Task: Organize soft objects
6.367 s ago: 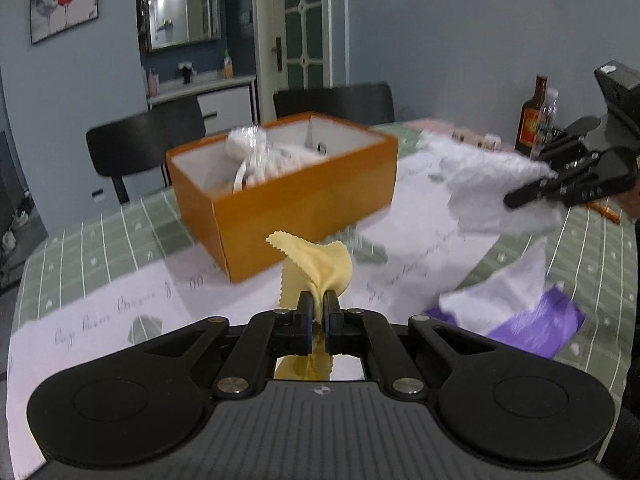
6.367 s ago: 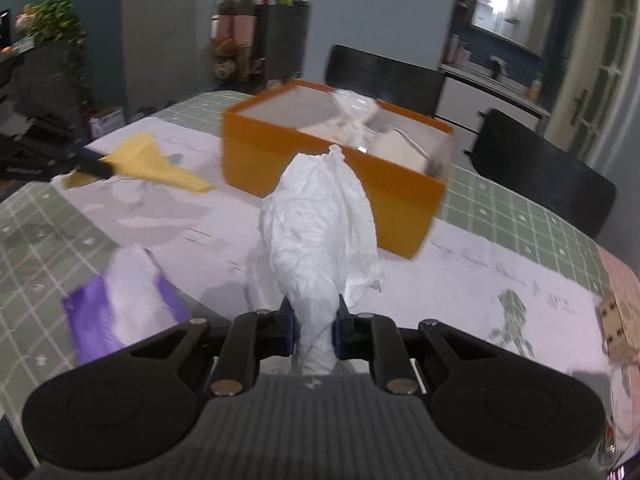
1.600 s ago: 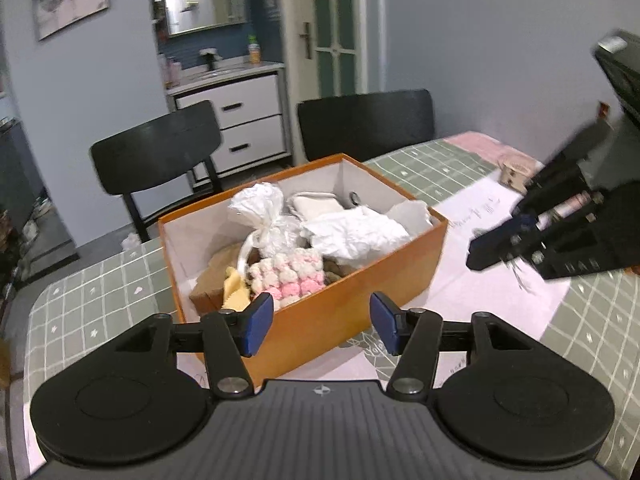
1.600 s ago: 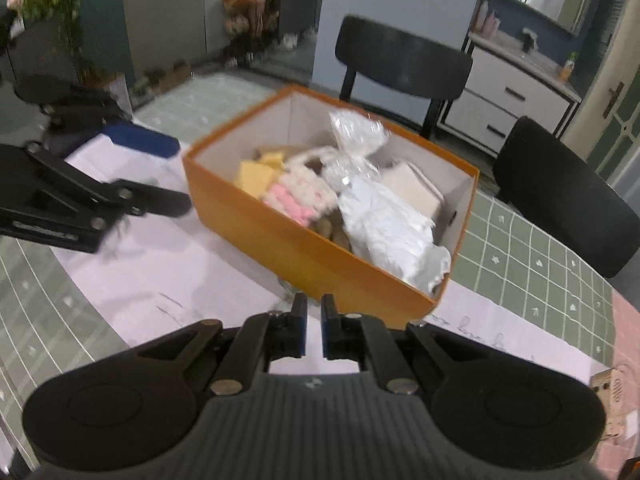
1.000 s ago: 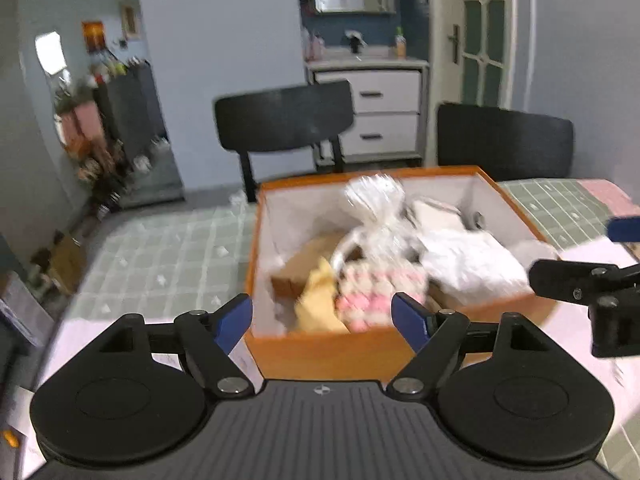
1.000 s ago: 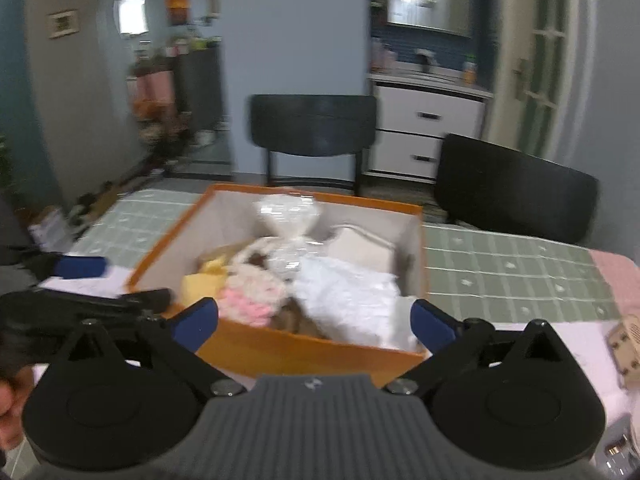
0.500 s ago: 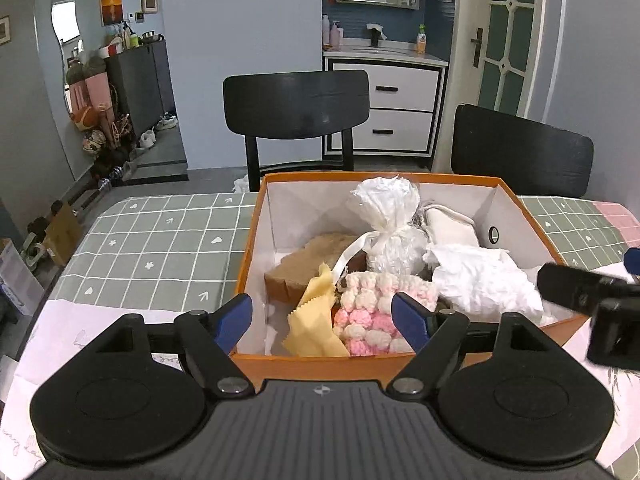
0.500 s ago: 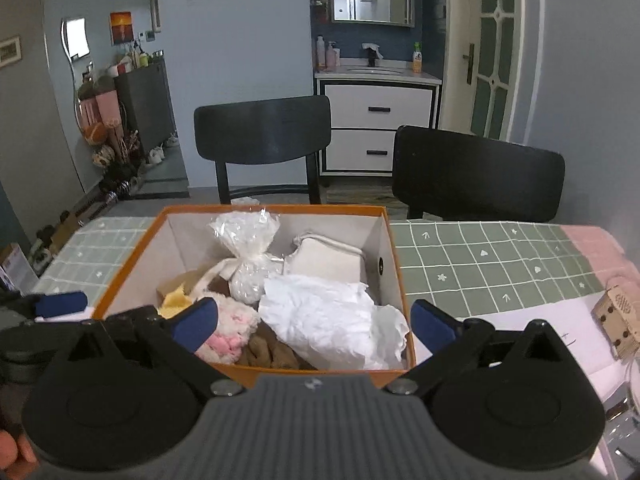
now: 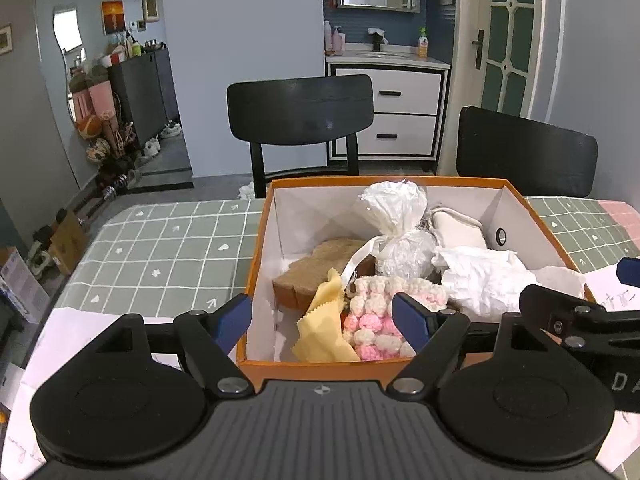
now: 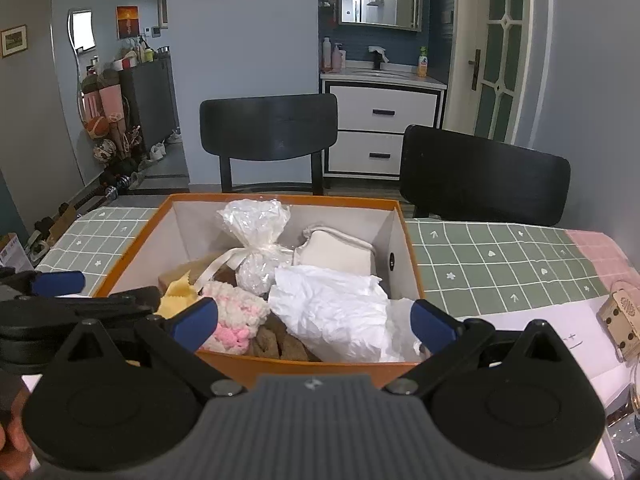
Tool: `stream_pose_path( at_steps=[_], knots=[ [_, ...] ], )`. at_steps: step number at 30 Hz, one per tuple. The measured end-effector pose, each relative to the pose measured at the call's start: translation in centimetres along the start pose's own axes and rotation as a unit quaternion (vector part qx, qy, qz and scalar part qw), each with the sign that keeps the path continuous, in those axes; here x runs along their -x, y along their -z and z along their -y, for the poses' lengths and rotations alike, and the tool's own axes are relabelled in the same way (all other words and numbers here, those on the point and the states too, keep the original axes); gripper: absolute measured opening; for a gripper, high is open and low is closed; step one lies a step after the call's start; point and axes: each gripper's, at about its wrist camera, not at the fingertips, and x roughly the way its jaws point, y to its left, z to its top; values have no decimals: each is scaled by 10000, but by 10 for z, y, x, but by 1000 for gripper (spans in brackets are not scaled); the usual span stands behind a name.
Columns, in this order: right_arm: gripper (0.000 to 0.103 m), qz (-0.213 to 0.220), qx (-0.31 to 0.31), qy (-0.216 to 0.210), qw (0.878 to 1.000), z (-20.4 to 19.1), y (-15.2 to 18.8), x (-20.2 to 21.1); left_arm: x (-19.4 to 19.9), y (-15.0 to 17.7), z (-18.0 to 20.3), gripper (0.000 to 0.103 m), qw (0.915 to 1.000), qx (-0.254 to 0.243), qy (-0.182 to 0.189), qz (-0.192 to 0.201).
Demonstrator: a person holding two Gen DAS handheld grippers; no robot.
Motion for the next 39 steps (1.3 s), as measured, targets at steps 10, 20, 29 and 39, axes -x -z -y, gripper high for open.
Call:
stream_pose_path(
  at_steps=[10,20,29,39],
  knots=[
    [100,-65,-2,81,9999,3,2,-11,-4,0,2,93,10000,-50,-26,-11],
    [100,-75,71,201,9997,1,1,-14,-6,1,4,93,10000,-82,-20,-37],
    [100,-76,61,216,9997,0,2,-14,-4,1,4,90,9999,-73,8,-75],
    [100,-96,72,259,9996,-2,3,-16,-6,1,5,87,9999,-108,-18,-88]
  ],
)
